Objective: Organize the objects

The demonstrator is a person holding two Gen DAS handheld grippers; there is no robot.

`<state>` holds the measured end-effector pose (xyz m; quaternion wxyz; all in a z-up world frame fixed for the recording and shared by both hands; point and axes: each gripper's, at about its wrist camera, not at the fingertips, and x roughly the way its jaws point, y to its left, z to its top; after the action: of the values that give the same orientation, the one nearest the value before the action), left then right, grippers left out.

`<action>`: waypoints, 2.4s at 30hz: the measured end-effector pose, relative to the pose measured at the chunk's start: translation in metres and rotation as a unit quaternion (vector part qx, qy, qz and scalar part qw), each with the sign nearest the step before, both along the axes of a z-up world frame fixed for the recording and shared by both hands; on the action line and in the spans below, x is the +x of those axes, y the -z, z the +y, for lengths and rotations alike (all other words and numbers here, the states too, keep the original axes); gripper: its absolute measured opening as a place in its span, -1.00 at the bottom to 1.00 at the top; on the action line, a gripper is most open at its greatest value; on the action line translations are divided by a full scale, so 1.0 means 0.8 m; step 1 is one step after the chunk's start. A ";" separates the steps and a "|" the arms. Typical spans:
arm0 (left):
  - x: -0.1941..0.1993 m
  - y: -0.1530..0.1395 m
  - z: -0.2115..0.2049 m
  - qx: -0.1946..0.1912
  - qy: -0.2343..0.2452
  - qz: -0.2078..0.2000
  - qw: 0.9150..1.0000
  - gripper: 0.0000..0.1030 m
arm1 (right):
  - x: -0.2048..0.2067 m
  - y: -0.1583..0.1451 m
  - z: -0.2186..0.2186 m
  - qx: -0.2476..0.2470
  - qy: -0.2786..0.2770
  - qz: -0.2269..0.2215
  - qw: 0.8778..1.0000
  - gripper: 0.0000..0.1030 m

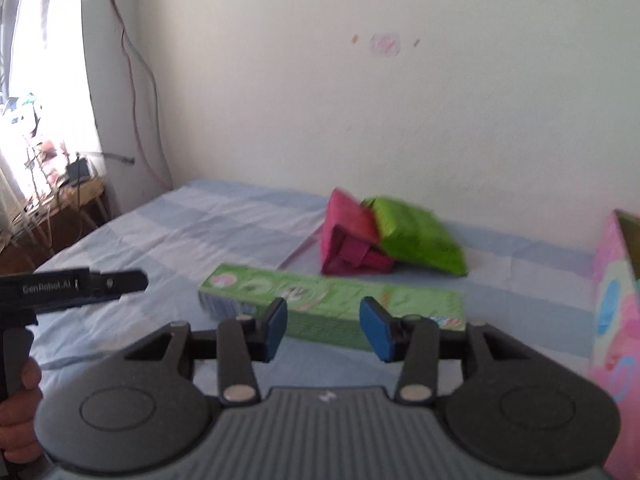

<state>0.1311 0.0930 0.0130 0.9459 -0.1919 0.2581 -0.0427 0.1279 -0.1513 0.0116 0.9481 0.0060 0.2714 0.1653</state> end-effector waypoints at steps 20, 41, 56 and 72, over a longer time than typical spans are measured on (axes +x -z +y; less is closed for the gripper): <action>0.000 0.000 0.003 -0.001 -0.008 -0.006 1.000 0.26 | 0.058 0.034 -0.009 0.092 -0.077 0.159 0.980 0.23; -0.031 0.013 0.005 -0.023 0.108 0.044 0.993 0.40 | -0.082 0.031 0.007 -0.046 -0.102 0.023 0.993 0.79; -0.065 -0.053 -0.110 -0.020 0.185 -0.003 0.982 0.33 | -0.146 -0.003 -0.054 -0.017 -0.036 -0.017 0.999 0.45; -0.026 -0.075 -0.416 0.065 0.333 -0.017 0.940 0.29 | -0.164 -0.014 -0.320 -0.067 0.162 -0.086 0.981 0.73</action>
<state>0.1100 -0.2400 0.0733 0.8921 -0.0324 0.2933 -0.3422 -0.0034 -0.4073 0.0228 0.9804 -0.0276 0.1950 -0.0090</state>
